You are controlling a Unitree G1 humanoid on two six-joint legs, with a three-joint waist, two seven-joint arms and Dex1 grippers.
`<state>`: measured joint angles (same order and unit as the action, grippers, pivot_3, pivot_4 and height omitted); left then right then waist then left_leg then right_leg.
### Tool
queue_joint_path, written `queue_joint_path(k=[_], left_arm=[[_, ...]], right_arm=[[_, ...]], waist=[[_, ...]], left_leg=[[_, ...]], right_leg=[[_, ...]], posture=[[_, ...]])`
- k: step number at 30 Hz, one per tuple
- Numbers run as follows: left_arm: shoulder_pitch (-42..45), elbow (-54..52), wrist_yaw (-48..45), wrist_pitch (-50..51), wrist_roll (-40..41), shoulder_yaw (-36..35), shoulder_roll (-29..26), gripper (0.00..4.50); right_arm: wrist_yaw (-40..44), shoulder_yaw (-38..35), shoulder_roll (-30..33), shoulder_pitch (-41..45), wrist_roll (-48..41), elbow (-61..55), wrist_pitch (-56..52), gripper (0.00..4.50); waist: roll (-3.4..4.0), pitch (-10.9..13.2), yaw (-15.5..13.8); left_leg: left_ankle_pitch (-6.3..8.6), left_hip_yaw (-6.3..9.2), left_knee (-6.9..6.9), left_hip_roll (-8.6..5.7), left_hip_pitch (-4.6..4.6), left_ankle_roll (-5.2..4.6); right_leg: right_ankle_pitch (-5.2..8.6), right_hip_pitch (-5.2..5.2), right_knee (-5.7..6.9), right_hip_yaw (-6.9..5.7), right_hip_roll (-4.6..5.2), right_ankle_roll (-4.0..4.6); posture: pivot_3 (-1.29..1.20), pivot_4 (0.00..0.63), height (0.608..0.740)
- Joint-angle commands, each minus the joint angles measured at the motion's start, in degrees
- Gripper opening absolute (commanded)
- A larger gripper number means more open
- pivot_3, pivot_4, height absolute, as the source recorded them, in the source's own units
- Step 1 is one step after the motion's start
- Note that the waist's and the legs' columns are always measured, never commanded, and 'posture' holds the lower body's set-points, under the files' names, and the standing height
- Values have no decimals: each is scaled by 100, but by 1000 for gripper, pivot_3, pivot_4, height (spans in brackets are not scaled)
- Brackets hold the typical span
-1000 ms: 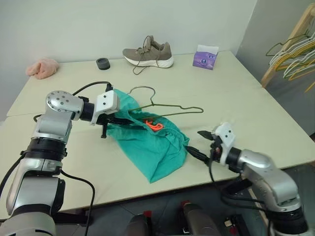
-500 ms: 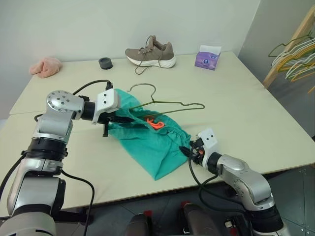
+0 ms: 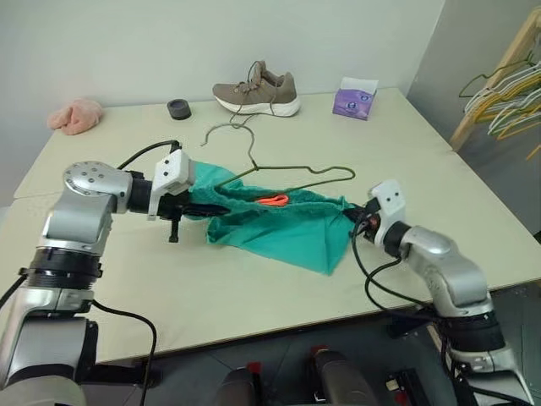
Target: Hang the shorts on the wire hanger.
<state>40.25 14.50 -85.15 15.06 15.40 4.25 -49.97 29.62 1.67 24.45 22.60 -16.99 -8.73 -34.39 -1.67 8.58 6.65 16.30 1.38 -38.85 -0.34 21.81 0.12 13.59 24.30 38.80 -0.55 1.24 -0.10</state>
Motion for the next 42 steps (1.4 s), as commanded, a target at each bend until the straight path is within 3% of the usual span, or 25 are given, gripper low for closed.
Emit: queue_joint_path(k=[1,15,26,30,38,42], left_arm=[[8,-54,-124,7,1,-213,-398,0],[20,204,-350,-282,-370,48,-859,0],[230,1019,126,-1120,-1136,304,-934,0],[271,1212,254,-1352,-1289,368,-913,0],[236,798,350,-1045,-991,399,-359,0],[121,556,335,-922,-944,441,-168,0]], right_arm=[[162,-351,261,101,-50,138,83,12],[122,-588,382,186,-295,166,-173,12],[193,-583,629,7,-453,-230,-334,12],[243,-463,750,-9,-424,-506,-373,12],[611,659,758,526,-261,-1408,-592,12],[746,944,909,649,32,-1543,-409,888]], waist=[[0,0,-1],[0,0,-14],[0,0,-17],[0,0,-15],[0,0,-4],[-1,-1,-13]], left_leg=[[0,-1,0,0,0,0],[0,-3,0,-2,0,0],[0,-4,-1,-3,2,0],[0,-5,-1,-3,2,0],[0,-3,-1,-1,3,0],[0,-2,-3,-6,6,0]], right_leg=[[0,0,0,0,0,0],[0,0,1,1,0,0],[0,1,1,2,0,0],[0,1,1,2,0,0],[0,3,1,0,0,-1],[0,3,1,-1,0,-1]], posture=[[-171,100,740],[-174,99,740],[-182,101,740],[-184,101,740],[-196,98,740],[-196,98,740]])
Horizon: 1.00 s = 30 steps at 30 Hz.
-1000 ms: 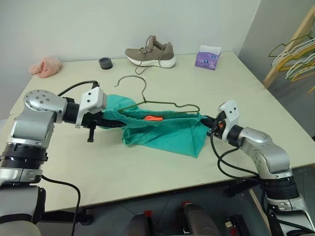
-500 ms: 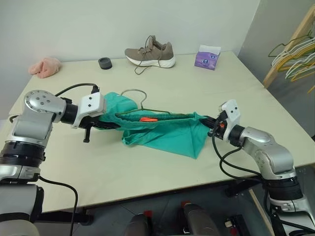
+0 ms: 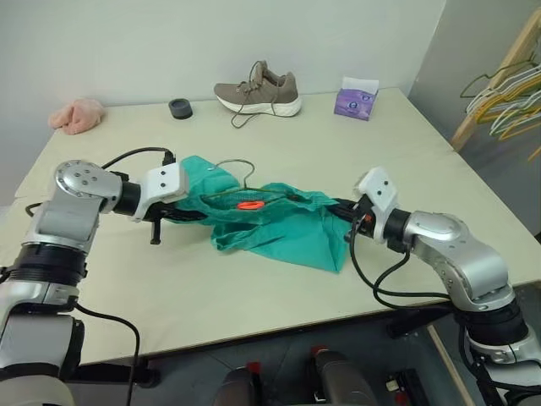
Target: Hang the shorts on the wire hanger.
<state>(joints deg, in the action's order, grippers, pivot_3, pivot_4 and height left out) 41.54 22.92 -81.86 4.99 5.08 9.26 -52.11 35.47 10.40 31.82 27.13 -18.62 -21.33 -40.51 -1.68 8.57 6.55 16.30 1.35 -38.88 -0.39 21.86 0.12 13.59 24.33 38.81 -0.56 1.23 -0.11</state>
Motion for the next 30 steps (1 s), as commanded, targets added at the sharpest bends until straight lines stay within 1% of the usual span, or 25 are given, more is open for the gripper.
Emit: queue_joint_path(k=[1,3,6,8,11,14,17,27,30], left_arm=[[-36,-349,-6,138,108,-66,73,0],[-130,-518,-70,272,173,-68,112,0],[-280,-714,-147,355,198,-59,103,0],[-331,-767,-156,370,189,-74,101,0],[-372,-821,-178,402,215,-77,129,0],[-368,-846,-184,381,190,-38,161,0],[-350,-837,-209,352,159,-16,170,0],[-266,-900,-336,383,136,61,242,0],[-247,-947,-337,421,148,67,274,0]], right_arm=[[186,91,196,214,218,-310,207,1238],[217,133,300,261,320,-367,197,1941],[305,197,627,262,581,-410,237,2948],[447,153,822,192,585,-428,190,3671],[540,155,958,159,611,-341,96,3671],[783,407,1080,174,783,-67,180,3671],[1047,553,1061,290,759,69,246,3671],[2132,1434,753,1603,1316,1498,908,3671],[2458,1623,652,1843,1430,1787,1027,3138]], waist=[[0,0,-4],[0,0,1],[0,0,3],[0,0,3],[0,0,5],[0,0,4],[0,0,8],[0,0,99],[0,0,114]], left_leg=[[0,0,-1,-1,1,0],[0,1,-2,1,1,0],[0,2,-1,2,0,0],[0,0,-1,2,-1,0],[0,1,-1,3,-1,0],[0,-1,-1,2,-1,0],[0,-1,-1,2,-1,0],[0,4,0,3,0,0],[0,4,0,3,0,0]], right_leg=[[0,0,0,0,0,0],[0,0,0,0,0,0],[0,1,0,0,1,0],[0,1,0,1,1,0],[0,1,0,0,1,0],[0,0,-1,1,1,0],[0,0,-1,1,1,0],[0,0,-3,-3,1,1],[0,0,-2,-2,2,1]], posture=[[-198,100,740],[-198,102,740],[-200,105,740],[-203,108,740],[-205,108,740],[-207,108,740],[-208,107,740],[-196,108,740],[-191,108,740]])
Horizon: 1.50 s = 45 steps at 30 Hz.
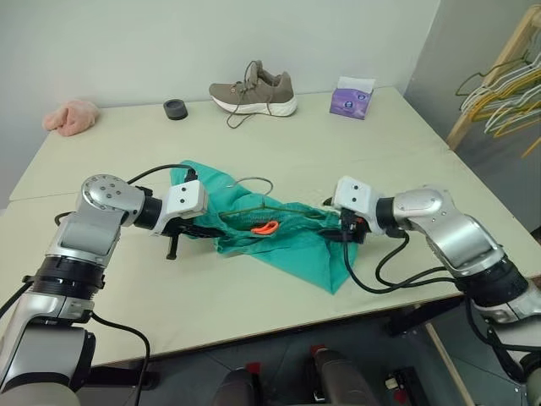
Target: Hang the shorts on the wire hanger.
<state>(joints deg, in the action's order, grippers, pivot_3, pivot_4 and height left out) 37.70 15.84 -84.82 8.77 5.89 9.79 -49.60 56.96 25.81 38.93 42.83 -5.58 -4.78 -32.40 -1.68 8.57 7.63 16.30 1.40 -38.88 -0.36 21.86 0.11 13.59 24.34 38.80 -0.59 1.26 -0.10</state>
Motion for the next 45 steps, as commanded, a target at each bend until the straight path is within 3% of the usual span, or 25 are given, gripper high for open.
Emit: queue_joint_path(k=[1,9,18,27,33,42,45], left_arm=[[142,-257,-40,64,77,11,36,0],[107,-414,-24,216,139,-24,154,0],[203,-162,137,104,27,-25,294,0],[439,492,270,-402,-283,-65,113,2557],[360,297,249,174,118,-315,120,4433],[763,1368,1623,265,737,-1576,367,4472],[754,1439,1972,429,966,-1924,448,4472]], right_arm=[[379,110,-95,320,154,195,254,2832],[633,157,-411,493,295,332,284,42],[777,-64,-288,361,252,140,214,14],[780,-433,-99,104,9,-275,-262,0],[637,-610,-145,-18,-167,-425,-619,0],[315,-1007,-26,-456,-394,-556,-1185,0],[-22,-1481,-44,-850,-596,-698,-1757,0]], waist=[[0,0,10],[0,0,26],[1,1,31],[1,0,41],[1,0,38],[0,0,31],[-3,-2,17]], left_leg=[[0,0,0,0,0,0],[0,5,0,2,1,0],[0,4,0,2,1,0],[0,4,0,3,0,1],[0,5,0,2,3,1],[0,6,-1,2,4,1],[1,6,-2,-2,5,1]], right_leg=[[0,0,0,0,0,0],[0,1,2,-1,7,0],[0,2,2,-1,11,0],[0,2,2,-2,12,0],[0,3,3,-1,13,0],[0,4,3,-3,16,0],[0,3,3,-5,25,0]], posture=[[-190,107,740],[-190,109,740],[-207,109,740],[-216,107,740],[-219,103,740],[-217,101,740],[-211,103,740]])
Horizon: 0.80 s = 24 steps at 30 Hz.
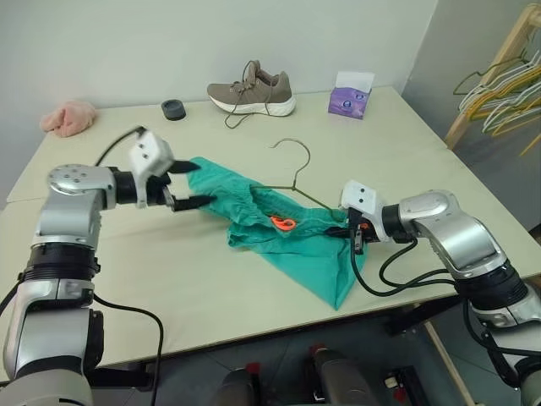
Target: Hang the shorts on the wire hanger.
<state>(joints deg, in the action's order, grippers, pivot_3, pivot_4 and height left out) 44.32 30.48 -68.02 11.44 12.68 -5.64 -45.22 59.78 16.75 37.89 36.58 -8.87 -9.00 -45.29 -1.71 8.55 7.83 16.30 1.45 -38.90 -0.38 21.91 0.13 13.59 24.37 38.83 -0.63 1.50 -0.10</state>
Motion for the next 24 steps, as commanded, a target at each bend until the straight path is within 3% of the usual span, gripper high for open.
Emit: queue_joint_path(k=[1,7,11,18,24], left_arm=[[-55,-232,208,339,410,-402,13,4472],[-1175,-2621,-377,1755,1522,-15,233,4472],[-1074,-3577,-458,2537,2183,447,690,4472],[-518,-3837,-489,2824,2448,1030,1282,4472],[-65,-3744,-5,2428,1976,1642,2142,4472]], right_arm=[[-475,-832,40,-420,-366,-361,-745,0],[-1184,-2347,35,-1847,-880,-1113,-1924,0],[-1654,-3694,-88,-2881,-1113,-1827,-2640,0],[-2494,-5302,-456,-3855,-1003,-2667,-3956,0],[-2972,-6520,-589,-4278,-663,-2981,-4721,0]], waist=[[0,0,-5],[1,-1,-26],[2,-1,-137],[13,2,33],[42,19,173]], left_leg=[[0,0,0,-1,0,0],[2,-2,1,-2,-1,5],[3,-6,-8,-7,-2,6],[3,-11,-3,-6,-17,5],[6,-15,0,-10,-15,1]], right_leg=[[0,0,1,0,2,0],[1,-2,5,5,9,-2],[2,-9,3,7,11,-4],[23,-21,2,16,-31,-38],[26,-25,-8,21,-33,-42]], posture=[[-211,104,740],[-233,114,740],[-288,130,740],[-369,155,740],[-425,175,740]])
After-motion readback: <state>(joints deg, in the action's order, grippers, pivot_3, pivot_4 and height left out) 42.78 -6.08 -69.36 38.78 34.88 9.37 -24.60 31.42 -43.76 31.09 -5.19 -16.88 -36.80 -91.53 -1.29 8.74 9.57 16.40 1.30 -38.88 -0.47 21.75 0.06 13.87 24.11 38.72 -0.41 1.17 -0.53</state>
